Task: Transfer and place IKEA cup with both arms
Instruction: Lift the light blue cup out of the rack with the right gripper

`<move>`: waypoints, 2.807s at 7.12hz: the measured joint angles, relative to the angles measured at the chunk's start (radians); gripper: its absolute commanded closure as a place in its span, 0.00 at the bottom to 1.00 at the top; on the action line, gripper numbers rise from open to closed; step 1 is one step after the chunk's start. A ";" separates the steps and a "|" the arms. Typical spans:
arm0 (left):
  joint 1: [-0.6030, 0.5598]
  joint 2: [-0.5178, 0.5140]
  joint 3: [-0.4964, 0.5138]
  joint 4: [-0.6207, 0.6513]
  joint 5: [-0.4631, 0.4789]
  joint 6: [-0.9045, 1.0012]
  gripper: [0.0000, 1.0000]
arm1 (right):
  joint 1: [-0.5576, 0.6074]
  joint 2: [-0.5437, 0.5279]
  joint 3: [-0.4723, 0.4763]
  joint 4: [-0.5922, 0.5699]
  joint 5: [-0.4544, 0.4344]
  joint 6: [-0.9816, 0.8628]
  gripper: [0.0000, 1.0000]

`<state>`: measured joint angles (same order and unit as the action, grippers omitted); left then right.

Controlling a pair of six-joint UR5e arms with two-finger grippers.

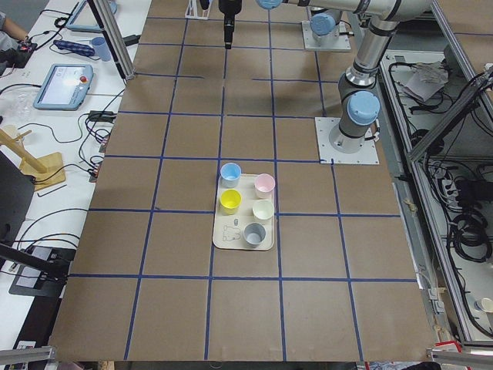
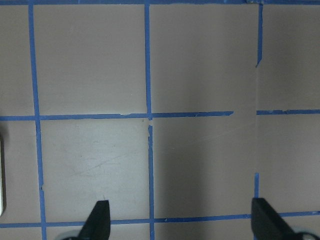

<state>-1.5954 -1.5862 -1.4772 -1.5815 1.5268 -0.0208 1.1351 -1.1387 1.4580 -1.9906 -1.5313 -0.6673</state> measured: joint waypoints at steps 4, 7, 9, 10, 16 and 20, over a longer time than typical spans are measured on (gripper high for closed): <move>0.002 0.001 0.000 0.001 -0.006 0.002 0.00 | -0.001 -0.096 -0.087 0.184 0.003 -0.010 1.00; 0.041 0.003 -0.003 -0.010 -0.089 0.004 0.00 | 0.013 -0.217 -0.085 0.375 0.145 -0.005 1.00; 0.089 0.009 -0.020 -0.021 -0.192 0.004 0.00 | 0.039 -0.232 -0.081 0.524 0.382 0.022 1.00; 0.111 0.017 -0.042 -0.023 -0.250 0.004 0.00 | 0.053 -0.233 -0.080 0.610 0.515 0.045 1.00; 0.258 0.089 -0.241 -0.023 -0.742 0.019 0.00 | 0.065 -0.229 -0.002 1.152 1.119 0.047 1.00; 0.253 0.094 -0.398 0.057 -1.166 0.013 0.00 | 0.120 -0.235 0.110 1.196 1.313 0.019 1.00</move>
<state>-1.3420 -1.4918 -1.8753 -1.5247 0.3607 -0.0081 1.2549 -1.3735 1.5677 -0.7946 -0.2181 -0.6479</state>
